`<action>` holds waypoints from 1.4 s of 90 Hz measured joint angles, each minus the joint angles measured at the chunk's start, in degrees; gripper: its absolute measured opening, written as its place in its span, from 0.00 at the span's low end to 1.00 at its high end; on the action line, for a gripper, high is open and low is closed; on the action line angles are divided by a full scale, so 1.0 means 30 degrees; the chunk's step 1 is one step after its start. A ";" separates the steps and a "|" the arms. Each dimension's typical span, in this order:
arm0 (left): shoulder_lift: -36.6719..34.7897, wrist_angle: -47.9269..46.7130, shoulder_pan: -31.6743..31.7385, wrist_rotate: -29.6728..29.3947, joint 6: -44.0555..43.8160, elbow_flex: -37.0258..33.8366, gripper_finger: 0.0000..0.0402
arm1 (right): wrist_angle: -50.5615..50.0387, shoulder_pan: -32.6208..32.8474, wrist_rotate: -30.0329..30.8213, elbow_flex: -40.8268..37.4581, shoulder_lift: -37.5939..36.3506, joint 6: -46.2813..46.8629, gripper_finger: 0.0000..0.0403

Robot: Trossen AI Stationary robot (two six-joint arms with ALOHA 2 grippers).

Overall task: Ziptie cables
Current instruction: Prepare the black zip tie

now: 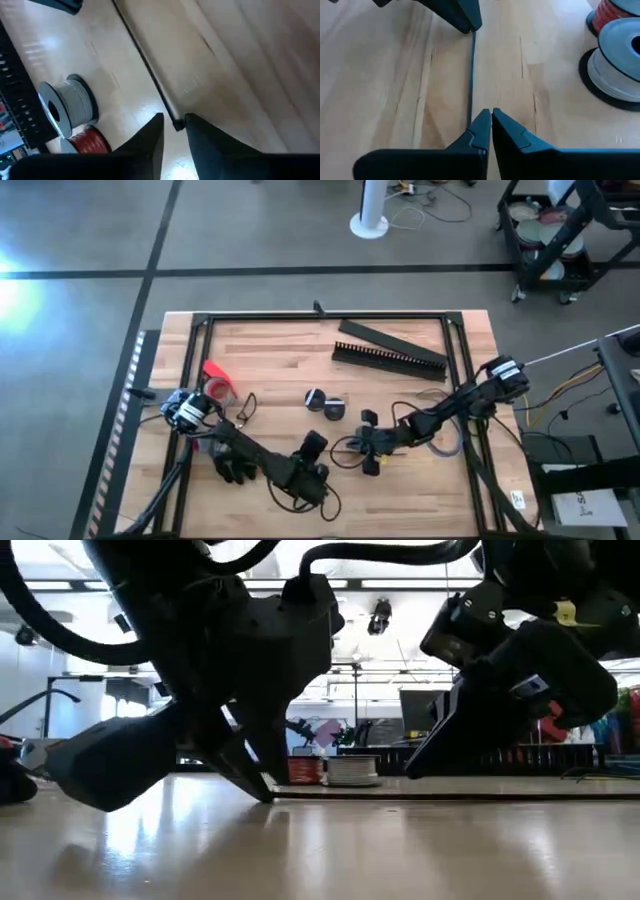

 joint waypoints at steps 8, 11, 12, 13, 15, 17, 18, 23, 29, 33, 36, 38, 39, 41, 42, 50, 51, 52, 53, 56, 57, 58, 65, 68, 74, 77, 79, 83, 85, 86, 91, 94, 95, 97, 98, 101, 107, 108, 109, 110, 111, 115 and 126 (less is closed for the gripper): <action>-0.0018 0.0000 0.0000 -0.0008 -0.0007 0.0007 0.27 | -0.0543 0.0000 -0.0010 -0.0004 -0.0197 -0.0022 0.01; -0.0022 0.0005 0.0000 -0.0018 -0.0031 0.0007 0.28 | -0.0695 0.0000 -0.0015 -0.0007 -0.0343 -0.0027 0.01; -0.0022 0.0007 -0.0003 -0.0025 -0.0045 0.0007 0.29 | -0.0751 0.0000 -0.0015 -0.0007 -0.0395 -0.0029 0.01; -0.0022 0.0007 -0.0007 -0.0030 -0.0059 0.0007 0.29 | -0.0798 0.0000 -0.0015 -0.0007 -0.0452 -0.0036 0.01; -0.0024 0.0005 -0.0009 -0.0048 -0.0090 0.0009 0.31 | -0.0969 0.0000 -0.0015 -0.0007 -0.0579 -0.0046 0.01; -0.0029 -0.0003 -0.0018 -0.0062 -0.0171 0.0015 0.32 | -0.1190 0.0000 -0.0015 -0.0007 -0.0735 -0.0047 0.01; -0.0029 -0.0010 -0.0022 -0.0067 -0.0216 0.0016 0.32 | -0.1307 0.0000 -0.0015 -0.0007 -0.0805 -0.0052 0.01; -0.0029 -0.0195 -0.0022 -0.0061 -0.0714 0.0123 0.34 | -0.1720 0.0000 -0.0062 -0.0007 -0.1084 -0.0060 0.01; -0.0015 -0.0897 -0.0022 0.0175 -0.1875 0.0569 0.37 | -0.2317 0.0003 -0.0104 -0.0007 -0.1379 -0.0156 0.01; -0.0015 -0.1495 -0.0030 0.0546 -0.2854 0.0944 0.38 | -0.2749 0.0034 -0.0159 -0.0007 -0.1570 -0.0327 0.01; -0.0018 -0.1926 -0.0052 0.0846 -0.3636 0.1235 0.39 | -0.2902 0.0036 -0.0429 -0.0007 -0.1685 -0.0461 0.01; -0.0046 -0.2148 -0.0058 0.1067 -0.4114 0.1408 0.39 | -0.3017 0.0036 -0.0640 -0.0007 -0.1746 -0.0553 0.01; -0.0074 -0.2258 -0.0062 0.1219 -0.4371 0.1490 0.39 | -0.3082 0.0040 -0.0757 -0.0007 -0.1765 -0.0597 0.01; -0.0159 -0.2449 -0.0076 0.1588 -0.4927 0.1608 0.40 | -0.3195 0.0041 -0.1074 -0.0007 -0.1778 -0.0702 0.01; -0.0213 -0.2514 -0.0080 0.1762 -0.5201 0.1641 0.40 | -0.3223 0.0038 -0.1274 -0.0007 -0.1781 -0.0767 0.01; -0.0781 -0.2586 -0.0066 0.2656 -0.7733 0.1689 0.40 | -0.3226 0.0044 -0.2473 -0.0007 -0.1785 -0.1272 0.01; -0.0872 -0.2586 -0.0066 0.2682 -0.8073 0.1680 0.40 | -0.3212 0.0044 -0.2565 -0.0007 -0.1785 -0.1344 0.01; -0.0952 -0.2580 -0.0066 0.2695 -0.8429 0.1669 0.40 | -0.3193 0.0044 -0.2649 -0.0007 -0.1781 -0.1418 0.01; -0.1020 -0.2566 -0.0066 0.2695 -0.8800 0.1655 0.40 | -0.3169 0.0044 -0.2727 -0.0007 -0.1771 -0.1480 0.01; -0.1283 -0.2532 -0.0073 0.2700 -0.9822 0.1601 0.40 | -0.3041 0.0051 -0.2860 -0.0007 -0.1675 -0.1614 0.01; -0.1367 -0.2528 -0.0084 0.2700 -1.0155 0.1569 0.40 | -0.2988 0.0051 -0.2879 -0.0007 -0.1631 -0.1697 0.01; -0.1449 -0.2529 -0.0096 0.2702 -1.0485 0.1535 0.40 | -0.2968 0.0051 -0.2888 -0.0007 -0.1602 -0.1770 0.01; -0.2077 -0.2394 -0.0233 0.2591 -1.2495 0.1223 0.38 | -0.2934 0.0044 -0.2812 -0.0015 -0.1473 -0.2224 0.01; -0.2407 -0.2101 -0.0349 0.2516 -1.3233 0.1004 0.37 | -0.2791 0.0044 -0.2812 -0.0012 -0.1448 -0.2408 0.02; -0.3156 -0.1141 -0.0608 0.2322 -1.4278 0.0512 0.34 | -0.2725 0.0044 -0.2672 0.0000 -0.1325 -0.2627 0.04; -0.3542 -0.0469 -0.0753 0.2060 -1.4713 0.0168 0.33 | -0.2769 0.0044 -0.2533 -0.0002 -0.1193 -0.2641 0.06; -0.3823 0.0109 -0.0840 0.1884 -1.4934 -0.0120 0.32 | -0.2796 0.0044 -0.2514 -0.0007 -0.1099 -0.2628 0.07; -0.4380 0.1544 -0.0991 0.1566 -1.5363 -0.0848 0.30 | -0.2757 0.0044 -0.2506 -0.0015 -0.0893 -0.2514 0.10; -0.4621 0.2272 -0.1041 0.1469 -1.5513 -0.1213 0.29 | -0.2698 0.0044 -0.2499 -0.0013 -0.0806 -0.2430 0.11; -0.4770 0.2699 -0.1066 0.1424 -1.5568 -0.1434 0.28 | -0.2688 0.0044 -0.2499 -0.0008 -0.0764 -0.2379 0.12; -0.5460 0.4976 -0.1122 0.1070 -1.5736 -0.2639 0.26 | -0.2545 0.0044 -0.2453 -0.0007 -0.0512 -0.2188 0.14; -0.5868 0.6575 -0.1122 0.0658 -1.5865 -0.3429 0.25 | -0.2459 0.0044 -0.2375 0.0006 -0.0361 -0.2135 0.16; -0.5991 0.7125 -0.1122 0.0471 -1.5903 -0.3691 0.24 | -0.2405 0.0047 -0.2335 0.0007 -0.0312 -0.2124 0.16; -0.6225 0.8235 -0.1122 0.0031 -1.5973 -0.4242 0.24 | -0.2301 0.0051 -0.2291 0.0012 -0.0214 -0.2121 0.17; -0.6346 0.8839 -0.1122 -0.0205 -1.5999 -0.4509 0.23 | -0.2257 0.0049 -0.2285 0.0015 -0.0165 -0.2121 0.17; -0.6676 1.0686 -0.1115 -0.0996 -1.6013 -0.5345 0.22 | -0.2118 0.0044 -0.2257 0.0022 -0.0021 -0.2123 0.18; -0.7127 1.4723 -0.1115 -0.2824 -1.5619 -0.6962 0.20 | -0.1958 0.0051 -0.2061 0.0029 0.0300 -0.2161 0.18; -0.7179 1.5362 -0.1115 -0.3142 -1.5525 -0.7206 0.19 | -0.1939 0.0051 -0.2032 0.0032 0.0336 -0.2189 0.18; -0.7216 1.5975 -0.1115 -0.3410 -1.5363 -0.7441 0.19 | -0.1927 0.0051 -0.2004 0.0036 0.0366 -0.2213 0.17; -0.7245 1.6646 -0.1115 -0.3683 -1.5196 -0.7690 0.19 | -0.1923 0.0051 -0.1977 0.0043 0.0391 -0.2231 0.17; -0.7271 1.7342 -0.1115 -0.3959 -1.5027 -0.7944 0.18 | -0.1939 0.0051 -0.1966 0.0048 0.0406 -0.2262 0.17; -0.7308 1.9882 -0.1115 -0.4818 -1.4213 -0.8785 0.17 | -0.2010 0.0051 -0.1952 0.0066 0.0476 -0.2395 0.14; -0.7348 2.6374 -0.1080 -0.6732 -1.2418 -1.0559 0.14 | -0.2262 0.0044 -0.1846 0.0102 0.0612 -0.3097 0.03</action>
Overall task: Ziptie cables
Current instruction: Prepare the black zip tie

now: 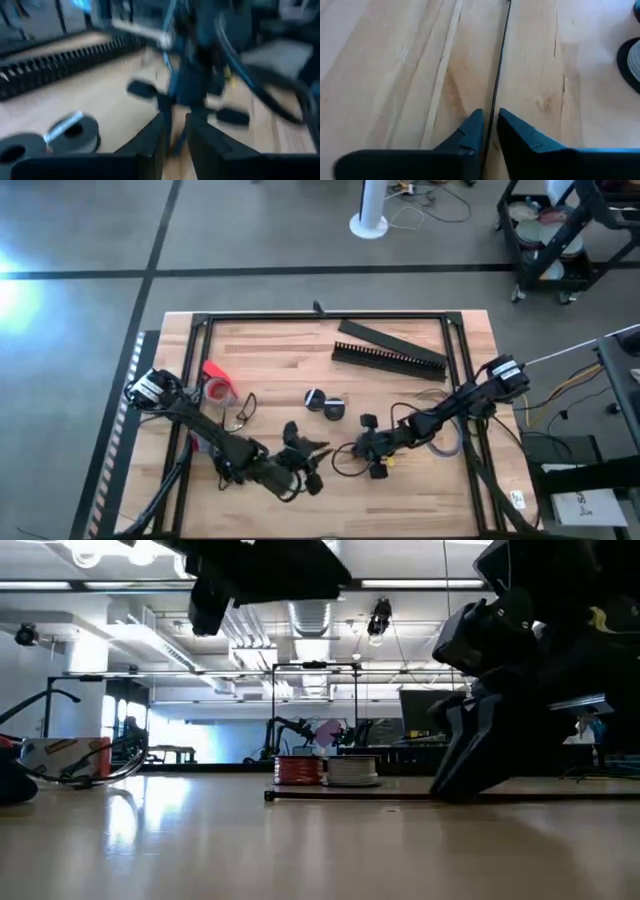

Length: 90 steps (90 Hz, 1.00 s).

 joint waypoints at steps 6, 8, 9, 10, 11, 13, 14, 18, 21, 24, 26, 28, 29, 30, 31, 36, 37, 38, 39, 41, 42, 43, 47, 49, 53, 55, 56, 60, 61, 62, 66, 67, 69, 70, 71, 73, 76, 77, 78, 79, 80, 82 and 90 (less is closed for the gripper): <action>-0.0025 0.3488 0.0009 -0.1169 0.0845 -0.0721 0.13 | -0.0291 0.0007 0.0340 0.0008 0.0007 -0.0506 0.01; -0.0025 0.4673 0.0009 -0.1311 0.1272 -0.0925 0.12 | -0.0389 0.0014 0.0511 0.0021 0.0007 -0.0629 0.02; -0.0025 0.5273 0.0009 -0.1357 0.1547 -0.1031 0.12 | -0.0432 0.0023 0.0606 0.0026 0.0007 -0.0727 0.02; -0.0025 0.5827 0.0009 -0.1375 0.1816 -0.1128 0.12 | -0.0479 0.0031 0.0705 0.0033 0.0007 -0.0825 0.02; -0.0025 0.6384 0.0009 -0.1388 0.2088 -0.1222 0.11 | -0.0535 0.0038 0.0811 0.0045 0.0007 -0.0920 0.01; -0.0033 0.7496 0.0009 -0.1402 0.2673 -0.1411 0.11 | -0.0633 0.0051 0.1001 0.0074 0.0007 -0.1052 0.01; -0.0041 0.8051 0.0009 -0.1409 0.2995 -0.1505 0.11 | -0.0673 0.0051 0.1072 0.0088 0.0007 -0.1128 0.01; -0.0078 1.0074 0.0016 -0.1498 0.4281 -0.1732 0.10 | -0.0917 0.0082 0.1448 0.0164 -0.0013 -0.1528 0.00; -0.0134 1.1307 0.0023 -0.1509 0.5164 -0.1849 0.09 | -0.1204 0.0145 0.1750 0.0269 -0.0051 -0.1845 0.00; -0.0200 1.2356 0.0023 -0.1560 0.6005 -0.1940 0.09 | -0.1491 0.0232 0.2151 0.0406 -0.0058 -0.2053 0.00; -0.0247 1.2944 0.0023 -0.1645 0.6548 -0.1973 0.08 | -0.1725 0.0300 0.2471 0.0531 -0.0051 -0.2227 0.00; -0.0297 1.3421 0.0023 -0.1751 0.7103 -0.1980 0.08 | -0.1972 0.0389 0.2822 0.0667 -0.0054 -0.2448 0.00; -0.0332 1.3629 0.0023 -0.1796 0.7362 -0.1980 0.08 | -0.2092 0.0435 0.3001 0.0735 -0.0059 -0.2538 0.00; -0.0371 1.3826 0.0023 -0.1839 0.7613 -0.1980 0.08 | -0.2225 0.0494 0.3200 0.0803 -0.0066 -0.2617 0.00; -0.0426 1.3965 0.0023 -0.1889 0.7848 -0.1980 0.07 | -0.2362 0.0558 0.3413 0.0876 -0.0082 -0.2722 0.00; -0.0725 1.4303 0.0023 -0.2171 0.8750 -0.1980 0.06 | -0.3024 0.0908 0.4714 0.1272 -0.0087 -0.3288 0.00; -0.0803 1.4305 0.0023 -0.2192 0.8852 -0.1980 0.06 | -0.3155 0.0976 0.4989 0.1363 -0.0087 -0.3424 0.00; -0.0878 1.4301 0.0023 -0.2204 0.8942 -0.1980 0.06 | -0.3287 0.1051 0.5248 0.1447 -0.0083 -0.3468 0.00; -0.0926 1.4301 0.0023 -0.2228 0.9034 -0.1980 0.06 | -0.3414 0.1118 0.5510 0.1519 -0.0076 -0.3526 0.00; -0.1024 1.4308 0.0023 -0.2264 0.9174 -0.1980 0.06 | -0.3680 0.1227 0.6029 0.1639 -0.0058 -0.3695 0.00; -0.1075 1.4299 0.0023 -0.2277 0.9233 -0.1980 0.06 | -0.3835 0.1276 0.6273 0.1701 -0.0050 -0.3788 0.00; -0.1124 1.4288 0.0023 -0.2292 0.9294 -0.1980 0.06 | -0.4000 0.1325 0.6500 0.1759 -0.0045 -0.3873 0.00; -0.1216 1.4247 0.0023 -0.2312 0.9576 -0.1980 0.06 | -0.4374 0.1423 0.7279 0.1940 -0.0036 -0.3936 0.00; -0.1227 1.4226 0.0023 -0.2316 0.9690 -0.1980 0.06 | -0.4533 0.1455 0.7545 0.2008 -0.0036 -0.3949 0.00; -0.1242 1.4117 0.0021 -0.2324 0.9874 -0.1987 0.06 | -0.4654 0.1457 0.8056 0.2055 -0.0034 -0.3957 0.00; -0.1242 1.4100 0.0016 -0.2324 0.9908 -0.1987 0.06 | -0.4683 0.1457 0.8330 0.2055 -0.0022 -0.3938 0.00; -0.1242 1.4090 0.0016 -0.2324 0.9911 -0.1987 0.06 | -0.4710 0.1457 0.8444 0.2056 -0.0022 -0.3915 0.00; -0.1242 1.4042 0.0016 -0.2324 0.9918 -0.1987 0.06 | -0.4881 0.1457 0.8903 0.2074 -0.0022 -0.3759 0.00; -0.1242 1.4008 0.0016 -0.2324 0.9918 -0.1987 0.06 | -0.4923 0.1455 0.8999 0.2079 -0.0022 -0.3696 0.00; -0.1242 1.3970 0.0016 -0.2324 0.9918 -0.1987 0.06 | -0.4971 0.1450 0.9080 0.2084 -0.0022 -0.3617 0.00; -0.1242 1.3780 0.0016 -0.2324 0.9921 -0.1987 0.06 | -0.5104 0.1440 0.9175 0.2084 -0.0029 -0.3309 0.00; -0.1242 1.3676 0.0016 -0.2324 0.9926 -0.1987 0.06 | -0.5119 0.1435 0.9175 0.2084 -0.0029 -0.3247 0.00; -0.1242 1.3541 0.0016 -0.2324 0.9930 -0.1987 0.06 | -0.5170 0.1434 0.9165 0.2084 -0.0029 -0.3093 0.00; -0.1242 1.3496 0.0016 -0.2324 0.9926 -0.1987 0.06 | -0.5199 0.1429 0.9155 0.2084 -0.0029 -0.3001 0.00; -0.1242 1.3443 0.0016 -0.2324 0.9930 -0.1987 0.06 | -0.5223 0.1428 0.9095 0.2084 -0.0029 -0.2924 0.00; -0.1236 1.3388 0.0016 -0.2324 0.9933 -0.1987 0.06 | -0.5249 0.1422 0.8931 0.2084 -0.0029 -0.2797 0.00; -0.1235 1.3391 0.0016 -0.2324 0.9935 -0.1987 0.06 | -0.5313 0.1402 0.8679 0.2084 -0.0029 -0.2474 0.00; -0.1235 1.3393 0.0016 -0.2324 0.9936 -0.1987 0.06 | -0.5348 0.1394 0.8598 0.2082 -0.0029 -0.2342 0.00; -0.1235 1.3402 0.0016 -0.2324 0.9934 -0.1987 0.06 | -0.5382 0.1379 0.8513 0.2077 -0.0029 -0.2204 0.00; -0.1235 1.3410 0.0016 -0.2324 0.9934 -0.1987 0.06 | -0.5407 0.1377 0.8426 0.2076 -0.0029 -0.2070 0.00; -0.1235 1.3416 0.0016 -0.2324 0.9936 -0.1987 0.06 | -0.5430 0.1377 0.8343 0.2075 -0.0029 -0.1953 0.00; -0.1235 1.3420 0.0016 -0.2324 0.9933 -0.1987 0.06 | -0.5460 0.1373 0.8197 0.2069 -0.0029 -0.1804 0.00; -0.1227 1.3405 0.0016 -0.2322 0.9933 -0.1987 0.06 | -0.5423 0.1362 0.7795 0.2069 -0.0029 -0.1449 0.00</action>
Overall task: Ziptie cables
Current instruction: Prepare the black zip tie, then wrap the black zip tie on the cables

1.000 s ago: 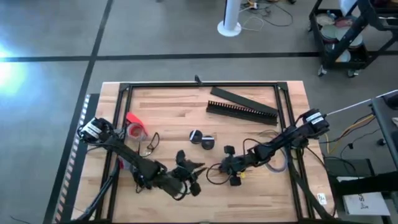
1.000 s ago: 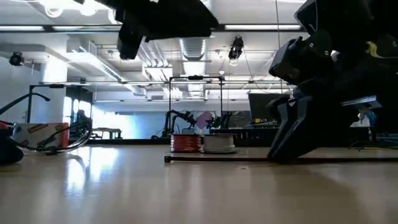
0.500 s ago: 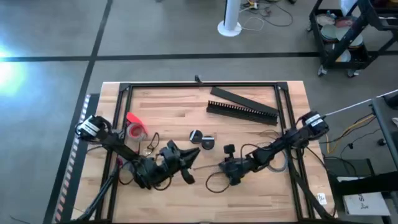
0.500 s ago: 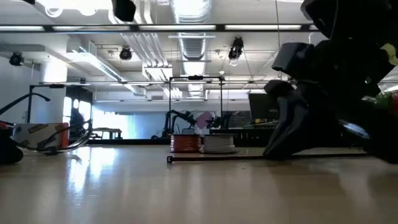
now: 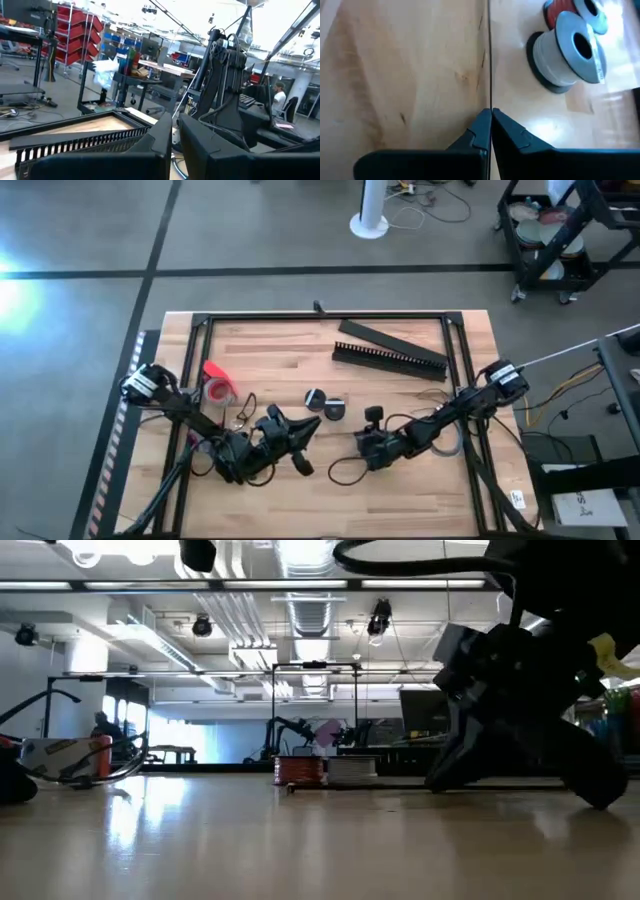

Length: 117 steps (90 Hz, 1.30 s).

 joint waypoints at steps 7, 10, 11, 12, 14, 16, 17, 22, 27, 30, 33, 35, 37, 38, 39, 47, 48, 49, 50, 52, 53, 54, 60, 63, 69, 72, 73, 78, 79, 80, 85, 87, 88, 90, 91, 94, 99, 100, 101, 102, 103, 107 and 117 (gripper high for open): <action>0.0000 0.0006 0.0000 -0.0002 0.0000 0.0000 0.06 | 0.0015 -0.0020 -0.0212 0.0000 -0.0022 0.0106 0.01; 0.0000 0.0000 0.0000 -0.0002 0.0000 0.0000 0.06 | 0.0022 -0.0067 -0.0411 0.0000 -0.0030 0.0100 0.02; 0.0000 0.0000 0.0000 -0.0001 0.0000 0.0000 0.06 | 0.0022 -0.0081 -0.0471 0.0000 -0.0034 0.0109 0.03; 0.0000 0.0000 0.0000 0.0001 0.0000 0.0000 0.06 | 0.0022 -0.0098 -0.0530 0.0002 -0.0041 0.0127 0.03; 0.0000 0.0000 0.0000 -0.0002 0.0000 0.0000 0.06 | 0.0022 -0.0138 -0.0639 0.0007 -0.0056 0.0197 0.05; 0.0000 0.0000 0.0000 -0.0002 0.0000 0.0000 0.06 | 0.0025 -0.0177 -0.0743 0.0014 -0.0065 0.0295 0.06; 0.0001 0.0000 0.0000 -0.0001 0.0000 0.0000 0.06 | 0.0023 -0.0197 -0.0813 0.0019 -0.0070 0.0371 0.07; 0.0007 0.0003 0.0000 -0.0002 0.0000 0.0000 0.06 | 0.0035 -0.0292 -0.1243 0.0042 -0.0099 0.0636 0.11; 0.0007 0.0000 0.0000 -0.0002 0.0000 0.0000 0.06 | 0.0022 -0.0313 -0.1482 0.0058 -0.0116 0.0884 0.15; 0.0007 0.0003 0.0000 -0.0002 0.0000 0.0000 0.06 | -0.0041 -0.0313 -0.1615 0.0064 -0.0134 0.0950 0.18; 0.0007 0.0001 0.0000 0.0003 0.0000 0.0000 0.06 | -0.0058 -0.0326 -0.1781 0.0066 -0.0178 0.1014 0.20; 0.0007 0.0006 0.0000 -0.0002 0.0000 0.0000 0.06 | -0.0065 -0.0328 -0.1907 0.0066 -0.0216 0.1038 0.21; 0.0007 0.0002 0.0000 0.0004 0.0000 0.0000 0.06 | -0.0092 -0.0335 -0.2057 0.0081 -0.0260 0.1083 0.23; 0.0007 0.0000 0.0000 0.0005 0.0000 0.0000 0.06 | -0.0109 -0.0335 -0.2141 0.0086 -0.0282 0.1088 0.23; 0.0007 0.0000 0.0000 0.0005 0.0000 0.0000 0.06 | -0.0125 -0.0335 -0.2220 0.0090 -0.0305 0.1092 0.24; 0.0007 0.0000 0.0000 0.0005 0.0000 0.0000 0.06 | -0.0281 -0.0367 -0.3099 0.0155 -0.0682 0.1071 0.27; 0.0007 0.0000 0.0000 0.0005 -0.0004 0.0000 0.06 | -0.0342 -0.0375 -0.3228 0.0160 -0.0754 0.1068 0.27; 0.0007 0.0000 0.0000 0.0005 -0.0007 0.0000 0.06 | -0.0396 -0.0387 -0.3411 0.0160 -0.0825 0.1068 0.28; 0.0007 0.0000 0.0000 0.0005 -0.0007 0.0000 0.06 | -0.0446 -0.0393 -0.3567 0.0160 -0.0890 0.1065 0.28; 0.0007 0.0000 -0.0001 0.0005 -0.0007 0.0000 0.06 | -0.0526 -0.0393 -0.3840 0.0165 -0.1011 0.1052 0.29; 0.0007 0.0000 -0.0016 0.0005 -0.0007 0.0000 0.06 | -0.0565 -0.0396 -0.3963 0.0169 -0.1080 0.1045 0.29; 0.0007 0.0000 -0.0022 0.0005 -0.0007 0.0000 0.06 | -0.0615 -0.0403 -0.4052 0.0174 -0.1166 0.1043 0.29; 0.0007 -0.0029 -0.0036 0.0005 -0.0007 0.0000 0.06 | -0.1094 -0.0520 -0.4150 0.0199 -0.1835 0.0920 0.30; 0.0014 -0.0042 -0.0046 0.0005 -0.0007 0.0000 0.06 | -0.1127 -0.0658 -0.3904 0.0210 -0.2209 0.0770 0.30; 0.0015 -0.0136 -0.0049 0.0005 -0.0005 -0.0007 0.06 | -0.1229 -0.1091 -0.2647 0.0221 -0.2652 0.0455 0.30; 0.0022 -0.0150 -0.0051 0.0005 -0.0007 -0.0022 0.06 | -0.1276 -0.1317 -0.2097 0.0153 -0.2673 0.0310 0.29; 0.0022 -0.0153 -0.0051 0.0005 -0.0007 -0.0024 0.06 | -0.1315 -0.1387 -0.1974 0.0124 -0.2669 0.0256 0.29; 0.0022 -0.0160 -0.0051 0.0005 -0.0007 -0.0039 0.06 | -0.1484 -0.1704 -0.1743 -0.0021 -0.2567 0.0174 0.27; 0.0022 -0.0161 -0.0051 0.0005 -0.0007 -0.0044 0.06 | -0.1465 -0.1750 -0.1758 -0.0041 -0.2520 0.0175 0.27; 0.0022 -0.0165 -0.0051 0.0005 -0.0007 -0.0049 0.06 | -0.1434 -0.1793 -0.1776 -0.0058 -0.2468 0.0179 0.26; 0.0022 -0.0200 -0.0051 0.0005 -0.0007 -0.0051 0.06 | -0.0956 -0.1948 -0.2079 -0.0088 -0.2143 0.0302 0.25; 0.0022 -0.0250 -0.0051 0.0005 -0.0007 -0.0051 0.06 | -0.0808 -0.1972 -0.2221 -0.0145 -0.2007 0.0347 0.24; 0.0022 -0.0268 -0.0051 0.0005 -0.0007 -0.0051 0.06 | -0.0764 -0.1989 -0.2257 -0.0179 -0.1930 0.0369 0.24; 0.0022 -0.0284 -0.0051 0.0005 -0.0014 -0.0051 0.06 | -0.0741 -0.1989 -0.2290 -0.0253 -0.1757 0.0376 0.24; 0.0024 -0.0296 -0.0051 0.0005 -0.0010 -0.0051 0.06 | -0.0737 -0.1989 -0.2304 -0.0267 -0.1652 0.0376 0.23; 0.0029 -0.0320 -0.0051 0.0005 -0.0011 -0.0051 0.06 | -0.0654 -0.1979 -0.2452 -0.0284 -0.1366 0.0378 0.22; 0.0029 -0.0409 -0.0051 0.0005 -0.0007 -0.0051 0.06 | -0.0414 -0.1870 -0.2531 -0.0255 -0.1087 0.0441 0.21; 0.0029 -0.0427 -0.0051 0.0005 -0.0007 -0.0051 0.06 | -0.0387 -0.1858 -0.2550 -0.0255 -0.1044 0.0479 0.21; 0.0029 -0.0444 -0.0051 0.0005 -0.0007 -0.0051 0.06 | -0.0362 -0.1846 -0.2557 -0.0254 -0.1002 0.0520 0.21; 0.0029 -0.0453 -0.0051 0.0005 -0.0007 -0.0051 0.06 | -0.0309 -0.1822 -0.2533 -0.0249 -0.0945 0.0554 0.20; 0.0029 -0.0459 -0.0051 0.0005 -0.0007 -0.0051 0.06 | -0.0261 -0.1817 -0.2478 -0.0248 -0.0901 0.0574 0.20; 0.0029 -0.0485 -0.0051 0.0001 -0.0011 -0.0055 0.06 | -0.0240 -0.1793 -0.2358 -0.0226 -0.0789 0.0634 0.19; 0.0029 -0.0538 -0.0051 0.0004 -0.0015 -0.0058 0.06 | -0.0102 -0.1807 -0.2394 -0.0219 -0.0670 0.0813 0.17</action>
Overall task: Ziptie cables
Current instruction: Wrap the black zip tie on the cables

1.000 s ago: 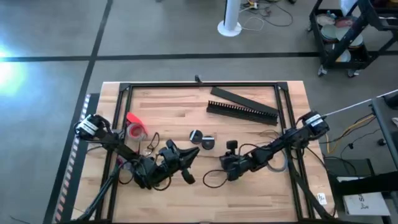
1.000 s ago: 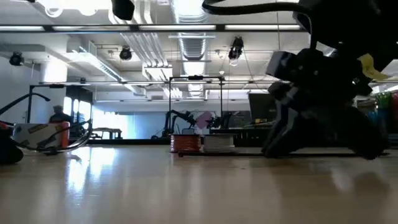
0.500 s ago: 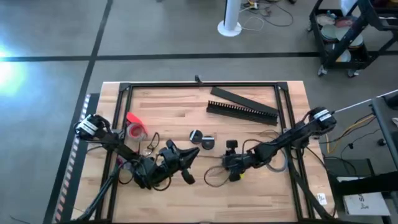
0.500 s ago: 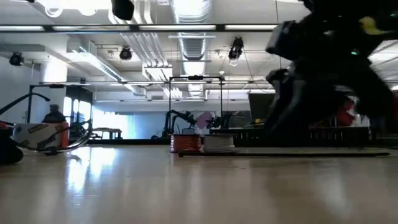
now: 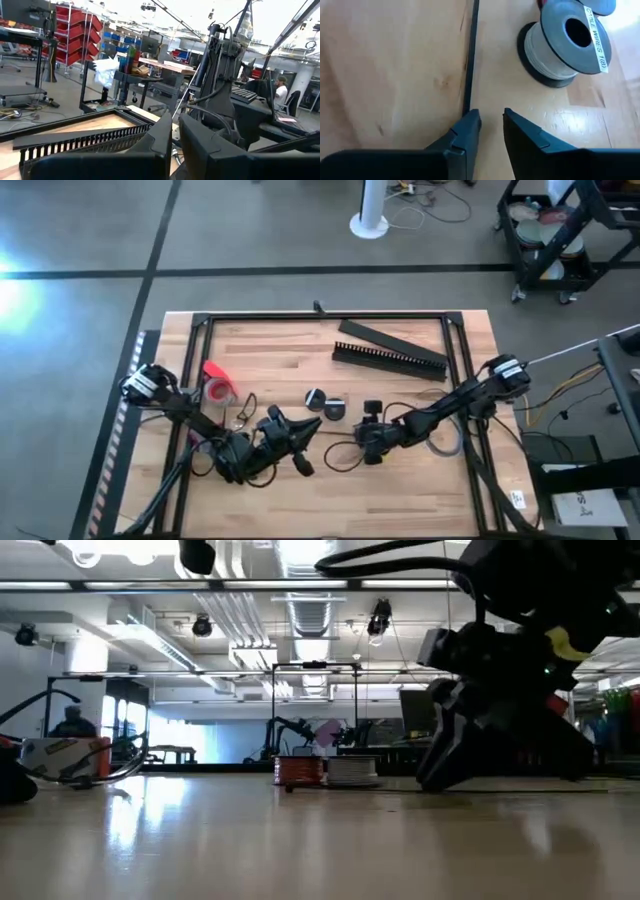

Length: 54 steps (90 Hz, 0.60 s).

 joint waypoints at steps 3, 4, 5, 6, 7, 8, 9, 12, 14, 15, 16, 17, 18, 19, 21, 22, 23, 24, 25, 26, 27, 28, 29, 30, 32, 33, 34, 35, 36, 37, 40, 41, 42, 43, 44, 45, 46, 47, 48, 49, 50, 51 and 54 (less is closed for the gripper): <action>0.0000 -0.0006 0.0000 0.0001 0.0003 0.0000 0.06 | 0.0022 0.0000 -0.0036 0.0000 0.0000 -0.0065 0.17; 0.0000 -0.0017 0.0000 0.0001 0.0002 0.0000 0.06 | 0.0035 0.0000 -0.0036 0.0000 0.0000 -0.0105 0.17; 0.0000 -0.0036 0.0000 0.0001 0.0007 0.0000 0.06 | 0.0045 0.0000 -0.0035 0.0000 0.0000 -0.0135 0.16; 0.0000 -0.0049 0.0000 0.0001 0.0007 0.0000 0.06 | 0.0050 0.0000 -0.0030 0.0000 0.0000 -0.0147 0.16; 0.0000 -0.0060 0.0000 0.0001 0.0007 -0.0001 0.06 | 0.0055 0.0000 -0.0029 0.0000 0.0000 -0.0180 0.16; 0.0000 -0.0060 0.0000 -0.0004 0.0002 -0.0005 0.06 | 0.0058 0.0000 -0.0032 0.0000 -0.0003 -0.0217 0.16; 0.0000 -0.0060 0.0000 -0.0006 0.0003 -0.0010 0.06 | 0.0058 0.0000 -0.0046 0.0000 -0.0017 -0.0246 0.16; 0.0000 -0.0076 0.0000 -0.0003 0.0005 -0.0015 0.06 | 0.0051 0.0000 -0.0102 -0.0013 -0.0049 -0.0284 0.15; 0.0000 -0.0133 0.0000 0.0001 0.0000 -0.0015 0.06 | 0.0051 -0.0007 -0.0131 -0.0015 -0.0058 -0.0284 0.15; 0.0000 -0.0179 0.0000 0.0000 0.0000 -0.0015 0.06 | 0.0056 -0.0007 -0.0131 -0.0015 -0.0058 -0.0284 0.15; 0.0000 -0.0237 0.0000 -0.0004 0.0000 -0.0015 0.06 | 0.0058 -0.0007 -0.0122 -0.0015 -0.0058 -0.0284 0.15; 0.0000 -0.0275 0.0000 -0.0006 0.0000 -0.0021 0.06 | 0.0058 -0.0007 -0.0101 -0.0015 -0.0058 -0.0284 0.15; 0.0000 -0.0302 0.0000 -0.0006 0.0000 -0.0029 0.06 | 0.0055 -0.0007 -0.0085 -0.0015 -0.0058 -0.0284 0.15; 0.0000 -0.0325 0.0000 -0.0006 0.0000 -0.0029 0.06 | 0.0051 -0.0007 -0.0071 -0.0015 -0.0059 -0.0284 0.15; 0.0000 -0.0433 0.0000 0.0001 0.0000 -0.0029 0.06 | 0.0048 -0.0007 -0.0051 -0.0015 -0.0076 -0.0287 0.15; 0.0000 -0.0475 0.0000 0.0001 -0.0004 -0.0029 0.06 | 0.0043 -0.0007 -0.0051 -0.0015 -0.0081 -0.0291 0.15; 0.0000 -0.0514 0.0000 0.0001 -0.0010 -0.0029 0.06 | 0.0035 -0.0007 -0.0055 -0.0015 -0.0098 -0.0291 0.15; 0.0000 -0.0563 0.0000 0.0001 -0.0025 -0.0029 0.06 | 0.0023 -0.0007 -0.0058 -0.0015 -0.0117 -0.0291 0.15; 0.0000 -0.0617 0.0000 0.0001 -0.0048 -0.0029 0.06 | 0.0004 -0.0007 -0.0058 -0.0015 -0.0141 -0.0291 0.15; 0.0000 -0.0673 0.0000 0.0001 -0.0074 -0.0029 0.06 | -0.0011 -0.0007 -0.0065 -0.0015 -0.0156 -0.0291 0.15; 0.0000 -0.0713 0.0000 -0.0008 -0.0110 -0.0029 0.06 | -0.0022 -0.0008 -0.0073 -0.0015 -0.0169 -0.0291 0.15; 0.0000 -0.0747 0.0000 -0.0011 -0.0138 -0.0029 0.06 | -0.0022 -0.0012 -0.0073 -0.0020 -0.0178 -0.0291 0.16; 0.0000 -0.0772 0.0000 -0.0007 -0.0157 -0.0029 0.06 | -0.0022 -0.0015 -0.0073 -0.0024 -0.0187 -0.0291 0.16; 0.0000 -0.0784 0.0000 -0.0003 -0.0177 -0.0029 0.06 | -0.0022 -0.0015 -0.0073 -0.0029 -0.0197 -0.0291 0.16; 0.0000 -0.0805 0.0000 -0.0003 -0.0218 -0.0029 0.06 | -0.0022 -0.0015 -0.0071 -0.0036 -0.0226 -0.0293 0.17; 0.0000 -0.0827 -0.0003 -0.0006 -0.0252 -0.0029 0.06 | -0.0022 -0.0015 -0.0067 -0.0036 -0.0243 -0.0297 0.17; 0.0000 -0.0859 -0.0012 -0.0006 -0.0316 -0.0029 0.06 | -0.0025 -0.0018 -0.0065 -0.0036 -0.0254 -0.0302 0.18; 0.0000 -0.0875 -0.0015 -0.0006 -0.0375 -0.0029 0.06 | -0.0030 -0.0022 -0.0065 -0.0036 -0.0265 -0.0306 0.18; 0.0000 -0.0883 -0.0015 -0.0006 -0.0427 -0.0029 0.06 | -0.0035 -0.0022 -0.0065 -0.0036 -0.0279 -0.0306 0.18; 0.0000 -0.0883 -0.0015 -0.0006 -0.0461 -0.0029 0.06 | -0.0041 -0.0022 -0.0065 -0.0036 -0.0290 -0.0311 0.19; 0.0000 -0.0895 -0.0021 -0.0006 -0.0545 -0.0029 0.06 | -0.0100 -0.0022 -0.0065 -0.0036 -0.0357 -0.0320 0.21; 0.0000 -0.0903 -0.0022 -0.0003 -0.0549 -0.0029 0.06 | -0.0124 -0.0022 -0.0065 -0.0036 -0.0383 -0.0320 0.21; 0.0000 -0.0912 -0.0022 0.0001 -0.0554 -0.0029 0.06 | -0.0142 -0.0022 -0.0065 -0.0036 -0.0398 -0.0325 0.22; 0.0000 -0.0922 -0.0022 -0.0003 -0.0554 -0.0029 0.06 | -0.0159 -0.0022 -0.0067 -0.0036 -0.0416 -0.0325 0.22; 0.0000 -0.0933 -0.0024 -0.0006 -0.0558 -0.0029 0.06 | -0.0176 -0.0022 -0.0071 -0.0036 -0.0436 -0.0316 0.23; 0.0000 -0.0946 -0.0028 -0.0006 -0.0566 -0.0029 0.06 | -0.0196 -0.0025 -0.0073 -0.0034 -0.0461 -0.0310 0.23; 0.0000 -0.0966 -0.0033 -0.0006 -0.0568 -0.0029 0.06 | -0.0218 -0.0029 -0.0073 -0.0029 -0.0487 -0.0306 0.24; 0.0000 -0.0995 -0.0036 -0.0006 -0.0569 -0.0029 0.06 | -0.0227 -0.0033 -0.0073 -0.0029 -0.0501 -0.0306 0.25; 0.0000 -0.1051 -0.0036 -0.0006 -0.0573 -0.0029 0.06 | -0.0242 -0.0036 -0.0073 -0.0027 -0.0515 -0.0306 0.25; 0.0000 -0.1102 -0.0036 -0.0006 -0.0576 -0.0029 0.06 | -0.0269 -0.0036 -0.0073 -0.0021 -0.0529 -0.0306 0.26; 0.0000 -0.1148 -0.0036 -0.0006 -0.0576 -0.0029 0.06 | -0.0292 -0.0036 -0.0075 -0.0012 -0.0553 -0.0306 0.27; 0.0000 -0.1166 -0.0036 -0.0023 -0.0576 -0.0034 0.06 | -0.0313 -0.0036 -0.0080 0.0000 -0.0582 -0.0306 0.27; 0.0000 -0.1238 -0.0036 -0.0091 -0.0588 -0.0036 0.06 | -0.0409 -0.0036 -0.0156 0.0026 -0.0725 -0.0300 0.29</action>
